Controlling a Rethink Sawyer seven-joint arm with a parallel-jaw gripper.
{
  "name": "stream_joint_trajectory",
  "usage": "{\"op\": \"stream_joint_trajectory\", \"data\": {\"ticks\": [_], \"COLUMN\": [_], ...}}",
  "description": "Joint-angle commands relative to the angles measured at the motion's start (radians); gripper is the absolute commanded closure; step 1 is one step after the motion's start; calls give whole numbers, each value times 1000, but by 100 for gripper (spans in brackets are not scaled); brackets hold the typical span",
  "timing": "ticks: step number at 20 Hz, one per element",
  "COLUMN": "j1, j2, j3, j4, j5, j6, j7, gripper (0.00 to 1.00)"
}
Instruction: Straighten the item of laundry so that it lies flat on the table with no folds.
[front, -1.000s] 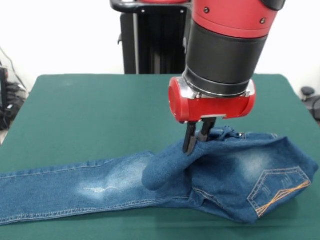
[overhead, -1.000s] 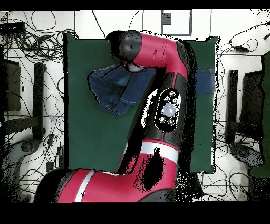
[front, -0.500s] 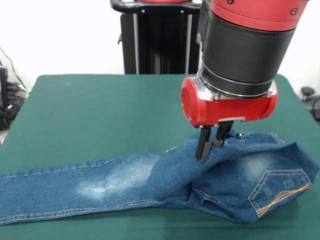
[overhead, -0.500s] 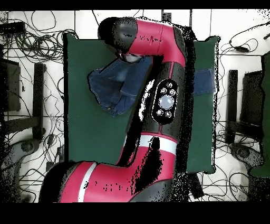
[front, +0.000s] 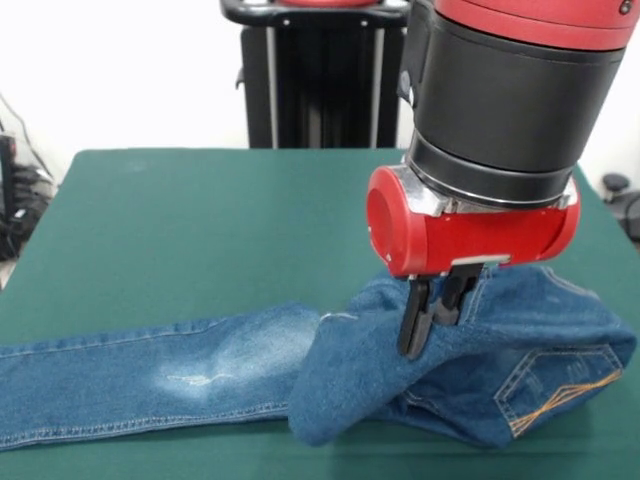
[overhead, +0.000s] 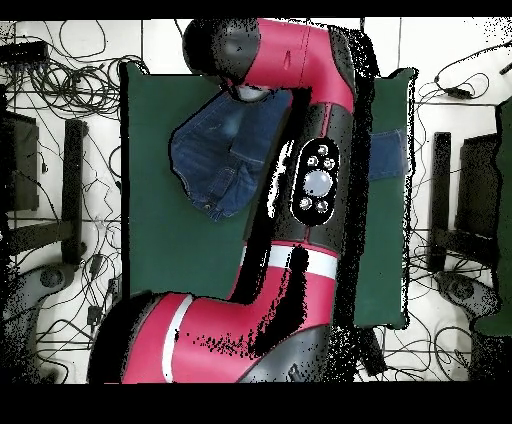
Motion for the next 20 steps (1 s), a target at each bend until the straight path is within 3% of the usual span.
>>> {"op": "stream_joint_trajectory", "data": {"ticks": [1,19,20], "j1": [-7,-9,-10], "j2": [15,5,4], "j3": [80,89,91], "j4": [4,27,32], "j5": [7,6,13], "j6": [37,10,5], "j7": [113,110,129], "gripper": [100,100,0]}}
